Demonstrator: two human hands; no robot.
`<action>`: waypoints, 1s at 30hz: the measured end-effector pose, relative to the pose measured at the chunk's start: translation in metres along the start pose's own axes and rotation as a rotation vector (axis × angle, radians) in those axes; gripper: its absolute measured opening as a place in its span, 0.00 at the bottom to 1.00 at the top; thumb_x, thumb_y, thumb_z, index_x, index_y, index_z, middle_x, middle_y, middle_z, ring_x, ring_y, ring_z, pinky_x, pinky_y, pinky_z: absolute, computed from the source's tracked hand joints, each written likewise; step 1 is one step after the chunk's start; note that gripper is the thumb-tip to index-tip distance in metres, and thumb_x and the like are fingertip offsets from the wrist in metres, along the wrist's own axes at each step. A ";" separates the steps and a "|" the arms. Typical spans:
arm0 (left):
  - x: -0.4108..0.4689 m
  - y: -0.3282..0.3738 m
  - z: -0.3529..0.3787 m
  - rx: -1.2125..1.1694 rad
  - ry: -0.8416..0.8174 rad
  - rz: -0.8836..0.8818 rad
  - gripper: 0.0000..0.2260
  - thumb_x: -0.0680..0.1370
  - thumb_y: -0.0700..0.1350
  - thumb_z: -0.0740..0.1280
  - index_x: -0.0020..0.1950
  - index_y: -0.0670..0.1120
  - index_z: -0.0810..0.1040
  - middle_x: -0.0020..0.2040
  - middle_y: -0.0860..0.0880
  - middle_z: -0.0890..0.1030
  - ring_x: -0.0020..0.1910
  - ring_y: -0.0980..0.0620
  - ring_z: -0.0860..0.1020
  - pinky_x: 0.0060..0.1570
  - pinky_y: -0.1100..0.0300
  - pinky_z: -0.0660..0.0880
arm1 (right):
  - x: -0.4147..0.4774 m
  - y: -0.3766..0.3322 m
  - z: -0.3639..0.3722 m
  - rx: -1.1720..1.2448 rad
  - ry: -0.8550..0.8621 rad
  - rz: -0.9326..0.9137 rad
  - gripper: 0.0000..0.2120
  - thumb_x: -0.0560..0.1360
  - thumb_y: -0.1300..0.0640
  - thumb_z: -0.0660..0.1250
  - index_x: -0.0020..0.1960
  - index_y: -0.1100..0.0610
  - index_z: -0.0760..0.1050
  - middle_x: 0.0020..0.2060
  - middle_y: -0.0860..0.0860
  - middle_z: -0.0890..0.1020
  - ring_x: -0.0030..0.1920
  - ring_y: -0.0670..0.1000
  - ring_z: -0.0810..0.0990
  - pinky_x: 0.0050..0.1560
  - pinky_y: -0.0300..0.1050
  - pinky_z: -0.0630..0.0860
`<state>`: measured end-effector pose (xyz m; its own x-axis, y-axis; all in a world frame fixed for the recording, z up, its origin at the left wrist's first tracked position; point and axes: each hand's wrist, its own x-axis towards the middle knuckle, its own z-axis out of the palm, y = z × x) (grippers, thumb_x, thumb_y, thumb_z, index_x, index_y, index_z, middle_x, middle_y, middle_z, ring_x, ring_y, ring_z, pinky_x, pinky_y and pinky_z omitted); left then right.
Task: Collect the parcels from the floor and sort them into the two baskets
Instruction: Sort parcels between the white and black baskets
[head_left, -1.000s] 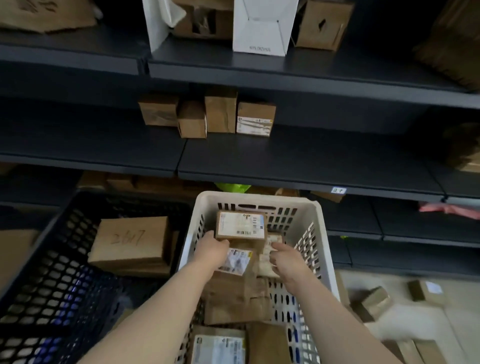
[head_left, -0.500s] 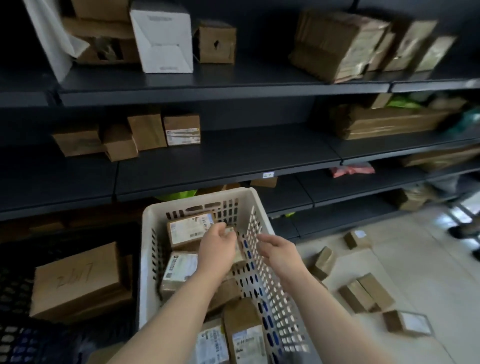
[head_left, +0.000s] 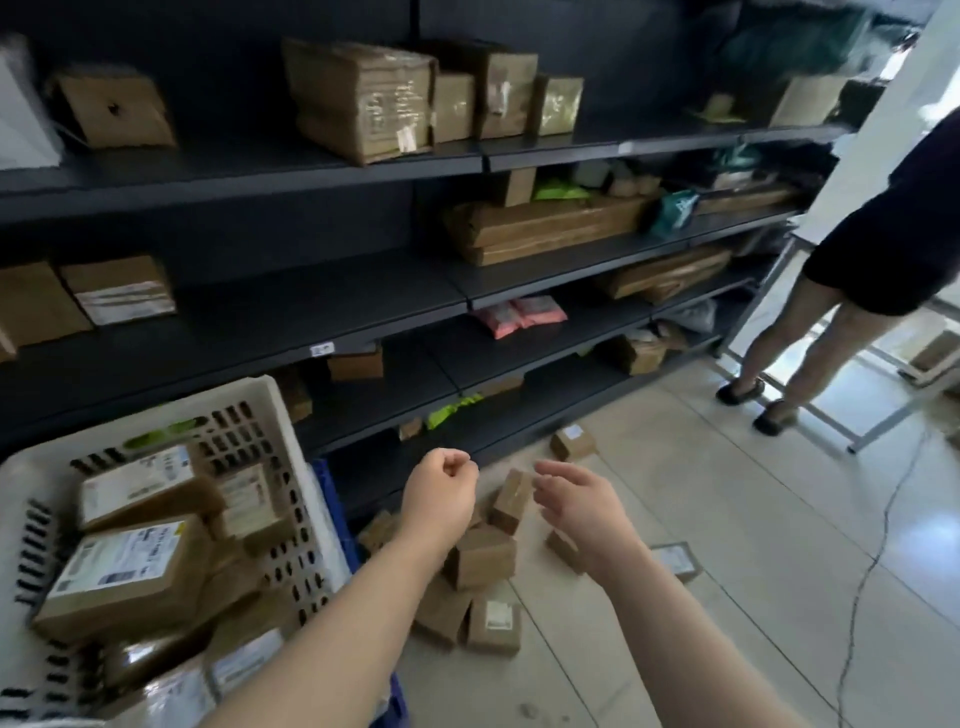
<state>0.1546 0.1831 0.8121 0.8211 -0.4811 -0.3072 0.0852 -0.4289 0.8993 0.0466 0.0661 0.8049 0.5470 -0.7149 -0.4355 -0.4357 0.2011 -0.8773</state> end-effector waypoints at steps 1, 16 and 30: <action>-0.003 0.006 0.025 0.007 -0.019 -0.003 0.09 0.81 0.47 0.62 0.60 0.49 0.75 0.54 0.51 0.78 0.50 0.53 0.75 0.50 0.58 0.73 | 0.004 0.007 -0.026 0.022 0.026 0.005 0.12 0.79 0.61 0.62 0.59 0.53 0.79 0.51 0.53 0.82 0.54 0.53 0.80 0.54 0.46 0.79; 0.049 0.016 0.267 0.095 -0.260 -0.151 0.09 0.82 0.45 0.61 0.61 0.46 0.74 0.53 0.48 0.77 0.50 0.52 0.75 0.46 0.61 0.70 | 0.113 0.095 -0.249 0.124 0.247 0.200 0.10 0.75 0.64 0.64 0.50 0.53 0.81 0.40 0.53 0.81 0.43 0.52 0.79 0.46 0.47 0.75; 0.317 -0.034 0.488 0.280 -0.321 -0.374 0.09 0.79 0.45 0.62 0.55 0.43 0.76 0.52 0.42 0.79 0.49 0.43 0.76 0.45 0.57 0.70 | 0.403 0.178 -0.330 0.245 0.275 0.457 0.09 0.77 0.67 0.62 0.51 0.57 0.79 0.43 0.55 0.79 0.44 0.54 0.76 0.43 0.41 0.71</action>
<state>0.1366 -0.3282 0.5316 0.5474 -0.4466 -0.7077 0.1489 -0.7802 0.6075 -0.0470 -0.4073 0.5397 0.1225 -0.6600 -0.7412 -0.3880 0.6556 -0.6479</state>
